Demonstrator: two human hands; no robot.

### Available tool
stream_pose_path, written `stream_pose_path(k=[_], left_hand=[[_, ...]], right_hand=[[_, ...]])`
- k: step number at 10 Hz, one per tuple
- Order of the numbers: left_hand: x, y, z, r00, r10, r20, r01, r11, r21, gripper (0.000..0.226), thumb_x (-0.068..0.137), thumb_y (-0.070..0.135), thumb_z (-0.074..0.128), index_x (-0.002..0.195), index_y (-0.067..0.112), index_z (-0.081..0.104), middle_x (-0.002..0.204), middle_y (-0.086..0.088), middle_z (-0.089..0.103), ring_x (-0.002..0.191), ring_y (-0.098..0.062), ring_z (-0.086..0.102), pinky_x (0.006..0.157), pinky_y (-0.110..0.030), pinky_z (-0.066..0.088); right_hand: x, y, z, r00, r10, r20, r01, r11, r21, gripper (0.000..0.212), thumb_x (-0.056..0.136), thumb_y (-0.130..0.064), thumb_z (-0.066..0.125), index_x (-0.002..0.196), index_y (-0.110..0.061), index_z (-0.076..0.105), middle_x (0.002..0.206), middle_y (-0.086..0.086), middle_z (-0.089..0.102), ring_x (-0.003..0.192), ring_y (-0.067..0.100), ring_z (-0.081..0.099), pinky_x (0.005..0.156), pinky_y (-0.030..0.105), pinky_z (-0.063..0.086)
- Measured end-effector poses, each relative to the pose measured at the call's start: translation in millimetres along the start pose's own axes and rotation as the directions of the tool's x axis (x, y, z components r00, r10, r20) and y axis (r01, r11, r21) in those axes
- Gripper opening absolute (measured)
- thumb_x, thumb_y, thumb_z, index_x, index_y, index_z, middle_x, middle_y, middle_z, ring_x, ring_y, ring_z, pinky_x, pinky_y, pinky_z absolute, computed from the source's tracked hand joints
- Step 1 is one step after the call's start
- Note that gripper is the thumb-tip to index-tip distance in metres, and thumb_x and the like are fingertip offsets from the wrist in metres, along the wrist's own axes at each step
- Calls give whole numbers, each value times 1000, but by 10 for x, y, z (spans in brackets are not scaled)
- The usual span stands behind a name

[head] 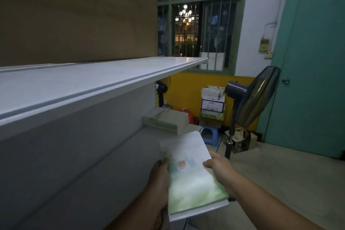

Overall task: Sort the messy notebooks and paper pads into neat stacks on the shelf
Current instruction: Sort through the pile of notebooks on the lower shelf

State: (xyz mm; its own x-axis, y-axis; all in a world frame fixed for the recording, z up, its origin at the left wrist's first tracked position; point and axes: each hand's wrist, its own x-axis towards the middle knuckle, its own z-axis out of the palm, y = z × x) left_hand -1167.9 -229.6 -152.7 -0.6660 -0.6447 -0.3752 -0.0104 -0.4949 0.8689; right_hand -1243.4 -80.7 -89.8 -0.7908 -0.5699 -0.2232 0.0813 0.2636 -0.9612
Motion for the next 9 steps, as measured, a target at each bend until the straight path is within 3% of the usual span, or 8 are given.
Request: stream_pose_path(k=[1, 2, 3, 4, 5, 6, 8, 9], left_hand=[[97, 216, 156, 999, 33, -42, -30, 996, 84, 34, 96, 28, 51, 103, -3, 64, 97, -20, 70, 82, -38, 67, 79, -52, 56], [410, 363, 239, 990, 63, -126, -43, 986, 160, 33, 100, 24, 44, 98, -5, 59, 96, -14, 61, 75, -29, 59, 65, -32, 50], [760, 517, 329, 983, 43, -176, -21, 992, 124, 37, 99, 26, 46, 104, -5, 65, 95, -17, 65, 81, -32, 62, 69, -37, 53], [1084, 747, 467, 972, 90, -216, -70, 993, 97, 34, 98, 20, 47, 117, -6, 57, 94, -11, 63, 79, -27, 60, 73, -38, 52], [1345, 949, 654, 975, 82, -206, -78, 997, 27, 26, 97, 15, 47, 114, -2, 58, 85, -14, 61, 75, -29, 58, 71, -40, 52], [1561, 1092, 852, 957, 115, -268, -101, 993, 63, 19, 97, 12, 48, 106, 0, 60, 87, -15, 64, 75, -29, 61, 61, -36, 53], [2217, 1335, 895, 859, 109, -500, -101, 994, 43, 27, 86, 2, 62, 109, -11, 59, 89, -24, 62, 71, -31, 60, 73, -43, 55], [2387, 1334, 910, 782, 174, -598, -53, 975, 215, 37, 81, 14, 69, 112, -6, 63, 93, -18, 63, 83, -30, 63, 72, -32, 51]], right_hand=[[332, -145, -64, 999, 35, 19, -33, 994, -103, 28, 84, -5, 49, 101, -21, 64, 86, 10, 66, 68, 28, 60, 59, 29, 46], [771, -319, -88, 998, 25, 63, -12, 982, -188, 32, 84, -2, 45, 108, -14, 63, 82, 12, 53, 72, 29, 51, 66, 34, 38], [1262, -523, -129, 993, -17, 119, 47, 968, -247, 44, 90, 3, 42, 131, -7, 49, 103, 5, 44, 106, 28, 51, 84, 34, 42], [1857, -742, -187, 987, -45, 152, 86, 957, -277, 45, 89, -1, 51, 134, -7, 47, 126, 14, 50, 103, 28, 54, 74, 30, 45], [2440, -959, -236, 974, -58, 218, 130, 934, -333, 41, 90, -1, 52, 131, -5, 51, 118, 18, 58, 94, 31, 61, 63, 33, 50], [2943, -1147, -251, 949, -32, 314, 190, 853, -486, 38, 94, -6, 48, 132, -8, 51, 126, 13, 57, 103, 28, 61, 68, 29, 53], [3816, -1296, -158, 895, -126, 428, 361, 769, -528, 42, 91, -6, 50, 133, -7, 50, 133, 15, 53, 123, 29, 51, 99, 32, 43], [4078, -1335, -17, 878, -181, 442, 432, 696, -574, 48, 88, -9, 52, 136, -11, 47, 135, 13, 52, 123, 29, 50, 99, 31, 42]])
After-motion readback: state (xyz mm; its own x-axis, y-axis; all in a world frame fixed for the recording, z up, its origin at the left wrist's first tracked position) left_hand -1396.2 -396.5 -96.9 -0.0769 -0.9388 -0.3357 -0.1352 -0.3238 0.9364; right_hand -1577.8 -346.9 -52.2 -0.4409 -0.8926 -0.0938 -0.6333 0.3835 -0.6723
